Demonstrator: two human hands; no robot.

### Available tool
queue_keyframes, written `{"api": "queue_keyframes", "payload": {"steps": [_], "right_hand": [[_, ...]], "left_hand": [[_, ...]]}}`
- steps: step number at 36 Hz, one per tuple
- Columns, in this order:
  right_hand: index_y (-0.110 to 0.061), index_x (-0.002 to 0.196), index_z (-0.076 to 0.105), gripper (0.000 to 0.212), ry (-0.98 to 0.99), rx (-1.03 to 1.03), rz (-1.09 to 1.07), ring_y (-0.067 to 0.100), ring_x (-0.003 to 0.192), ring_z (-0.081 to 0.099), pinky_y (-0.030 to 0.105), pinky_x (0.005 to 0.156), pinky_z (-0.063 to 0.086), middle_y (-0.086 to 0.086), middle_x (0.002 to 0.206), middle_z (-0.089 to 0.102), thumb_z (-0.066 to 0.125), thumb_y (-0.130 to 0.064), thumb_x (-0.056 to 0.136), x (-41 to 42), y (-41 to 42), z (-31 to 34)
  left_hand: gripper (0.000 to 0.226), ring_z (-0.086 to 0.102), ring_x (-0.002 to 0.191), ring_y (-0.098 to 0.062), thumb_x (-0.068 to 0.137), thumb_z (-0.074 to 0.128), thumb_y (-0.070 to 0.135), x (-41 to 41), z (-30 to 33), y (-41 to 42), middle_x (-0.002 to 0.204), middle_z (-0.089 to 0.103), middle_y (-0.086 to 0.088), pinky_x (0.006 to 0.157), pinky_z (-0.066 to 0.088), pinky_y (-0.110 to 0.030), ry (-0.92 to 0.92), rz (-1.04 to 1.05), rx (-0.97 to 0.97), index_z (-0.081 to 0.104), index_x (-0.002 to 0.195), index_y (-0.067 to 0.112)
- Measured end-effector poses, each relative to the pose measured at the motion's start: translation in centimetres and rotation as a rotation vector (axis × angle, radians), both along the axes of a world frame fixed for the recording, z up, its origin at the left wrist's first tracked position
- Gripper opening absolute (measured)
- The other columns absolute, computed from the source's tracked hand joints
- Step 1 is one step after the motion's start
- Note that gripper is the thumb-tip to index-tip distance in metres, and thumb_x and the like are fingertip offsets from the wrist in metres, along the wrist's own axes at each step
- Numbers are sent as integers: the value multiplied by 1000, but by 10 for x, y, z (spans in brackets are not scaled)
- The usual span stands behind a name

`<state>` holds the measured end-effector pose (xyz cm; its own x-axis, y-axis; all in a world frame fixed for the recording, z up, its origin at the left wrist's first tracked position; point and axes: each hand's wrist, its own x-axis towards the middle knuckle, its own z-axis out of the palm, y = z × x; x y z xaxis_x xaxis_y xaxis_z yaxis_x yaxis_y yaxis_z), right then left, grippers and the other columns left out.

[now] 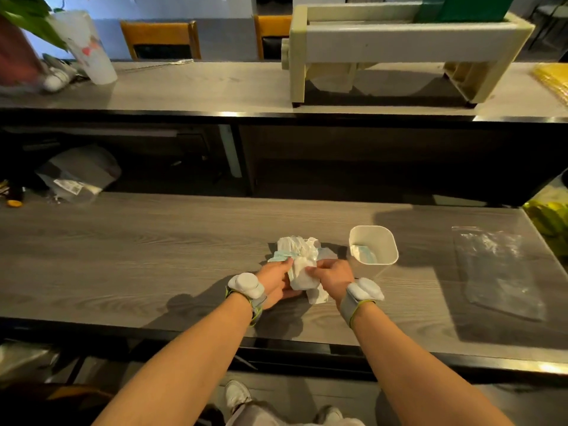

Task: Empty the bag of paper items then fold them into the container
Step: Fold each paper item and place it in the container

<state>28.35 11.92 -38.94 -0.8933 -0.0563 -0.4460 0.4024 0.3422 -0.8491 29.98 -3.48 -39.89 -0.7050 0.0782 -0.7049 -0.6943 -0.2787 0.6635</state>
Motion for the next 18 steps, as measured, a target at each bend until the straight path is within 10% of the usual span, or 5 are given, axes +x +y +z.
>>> {"api": "queue_keyframes", "payload": {"steps": [4, 12, 18], "right_hand": [[-14, 104, 71, 30, 0, 76, 20, 21, 84, 63, 27, 76, 48, 5, 91, 67, 76, -30, 79, -2, -4, -1], [-17, 131, 55, 49, -30, 565, 270, 30, 120, 54, 28, 95, 44, 11, 126, 60, 67, -23, 83, 3, 31, -21], [-22, 125, 56, 41, 1, 673, 269, 33, 107, 57, 30, 95, 47, 14, 125, 46, 62, -19, 85, 12, 31, -35]], "left_hand": [[31, 62, 112, -32, 99, 48, 17, 1, -7, 4, 119, 65, -13, 92, 53, -46, 84, -25, -55, 57, 127, 8], [28, 58, 97, -29, 98, 47, 9, -8, -6, -12, 112, 60, -14, 53, 55, -26, 67, 1, -297, 56, 123, 5], [30, 58, 100, -32, 97, 50, 11, -9, -7, -17, 119, 61, -18, 73, 54, -40, 27, -40, -329, 56, 126, 4]]}}
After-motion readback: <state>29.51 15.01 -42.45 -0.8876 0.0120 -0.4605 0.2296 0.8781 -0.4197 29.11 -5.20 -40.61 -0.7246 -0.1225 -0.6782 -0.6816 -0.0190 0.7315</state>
